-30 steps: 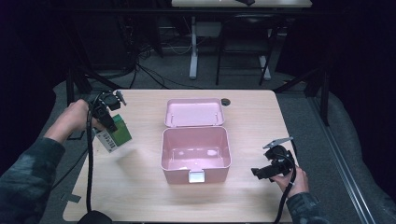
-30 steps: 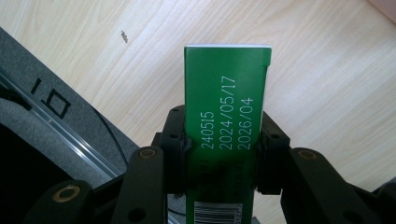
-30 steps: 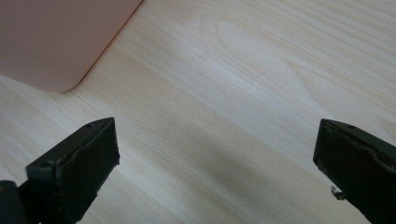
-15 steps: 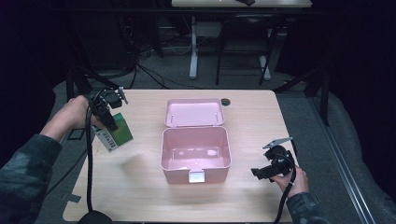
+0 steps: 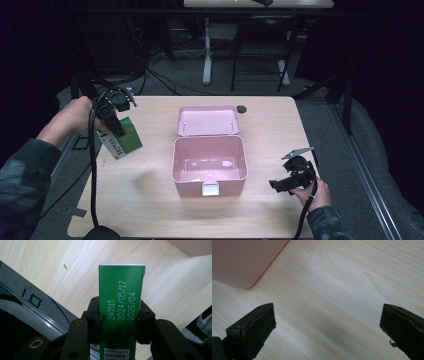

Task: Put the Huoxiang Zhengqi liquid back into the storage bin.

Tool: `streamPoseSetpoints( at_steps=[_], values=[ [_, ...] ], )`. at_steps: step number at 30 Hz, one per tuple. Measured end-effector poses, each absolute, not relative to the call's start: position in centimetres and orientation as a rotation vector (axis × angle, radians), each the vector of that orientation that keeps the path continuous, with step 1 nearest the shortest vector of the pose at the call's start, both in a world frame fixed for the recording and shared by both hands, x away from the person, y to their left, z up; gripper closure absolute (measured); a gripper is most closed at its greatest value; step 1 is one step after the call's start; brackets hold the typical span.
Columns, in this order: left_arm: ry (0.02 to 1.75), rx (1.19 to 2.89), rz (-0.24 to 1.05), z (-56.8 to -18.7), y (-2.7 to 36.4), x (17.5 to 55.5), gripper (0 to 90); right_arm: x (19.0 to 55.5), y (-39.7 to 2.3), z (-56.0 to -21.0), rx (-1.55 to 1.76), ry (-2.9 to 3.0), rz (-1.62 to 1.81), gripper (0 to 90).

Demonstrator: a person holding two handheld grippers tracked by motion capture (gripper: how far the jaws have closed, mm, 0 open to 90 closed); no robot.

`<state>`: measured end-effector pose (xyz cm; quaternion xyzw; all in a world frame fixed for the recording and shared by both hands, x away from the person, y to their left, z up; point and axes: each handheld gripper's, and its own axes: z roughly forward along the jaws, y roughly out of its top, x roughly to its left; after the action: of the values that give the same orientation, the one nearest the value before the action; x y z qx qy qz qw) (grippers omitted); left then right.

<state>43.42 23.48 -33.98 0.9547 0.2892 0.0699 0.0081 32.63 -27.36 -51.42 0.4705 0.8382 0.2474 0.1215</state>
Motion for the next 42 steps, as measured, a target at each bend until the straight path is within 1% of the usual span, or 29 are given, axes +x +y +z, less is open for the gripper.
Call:
streamPoseSetpoints(
  at_steps=[17, 42],
  values=[
    [0.883, 3.007, 0.218, -31.7, 22.8, 43.6, 63.1, 32.6, -27.3, -51.5, 1.358, 2.448, 0.722, 0.0],
    [0.773, 3.025, 0.256, -27.3, 20.4, 43.0, 63.2, 32.7, -27.3, -51.5, 1.351, 2.451, 0.723, 0.0]
  ],
)
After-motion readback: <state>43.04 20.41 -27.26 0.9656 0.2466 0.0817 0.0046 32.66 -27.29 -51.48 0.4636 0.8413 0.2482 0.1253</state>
